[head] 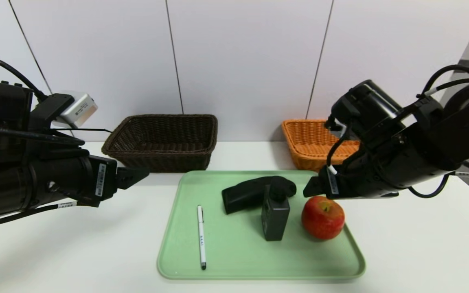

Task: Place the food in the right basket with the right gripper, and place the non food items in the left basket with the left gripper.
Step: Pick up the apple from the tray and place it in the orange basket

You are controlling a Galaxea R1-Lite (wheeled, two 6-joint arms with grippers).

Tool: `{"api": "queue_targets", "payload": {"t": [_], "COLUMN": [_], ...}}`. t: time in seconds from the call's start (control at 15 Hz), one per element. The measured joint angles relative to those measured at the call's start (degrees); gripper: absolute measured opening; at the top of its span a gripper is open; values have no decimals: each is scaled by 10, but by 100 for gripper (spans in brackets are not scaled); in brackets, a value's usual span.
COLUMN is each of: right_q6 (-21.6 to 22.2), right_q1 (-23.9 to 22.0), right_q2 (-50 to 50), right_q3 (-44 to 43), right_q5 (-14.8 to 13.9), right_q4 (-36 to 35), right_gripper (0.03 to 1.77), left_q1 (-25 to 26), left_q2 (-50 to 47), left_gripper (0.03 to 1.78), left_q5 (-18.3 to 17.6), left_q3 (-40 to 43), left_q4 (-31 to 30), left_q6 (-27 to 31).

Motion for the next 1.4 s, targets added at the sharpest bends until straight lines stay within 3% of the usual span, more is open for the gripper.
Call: {"api": "queue_targets", "payload": {"t": [1.4], "right_q6": [33], "right_q1": [2], "right_q2": [83], "right_q3": [0], "right_q5": [0], "right_q4": [1], "right_gripper": [170], "left_q1": [-8], "left_q2": [9], "left_gripper": [169], "left_q5": [0], "left_q3": [-4], "left_q4": [-2], "left_q6": [0]}}
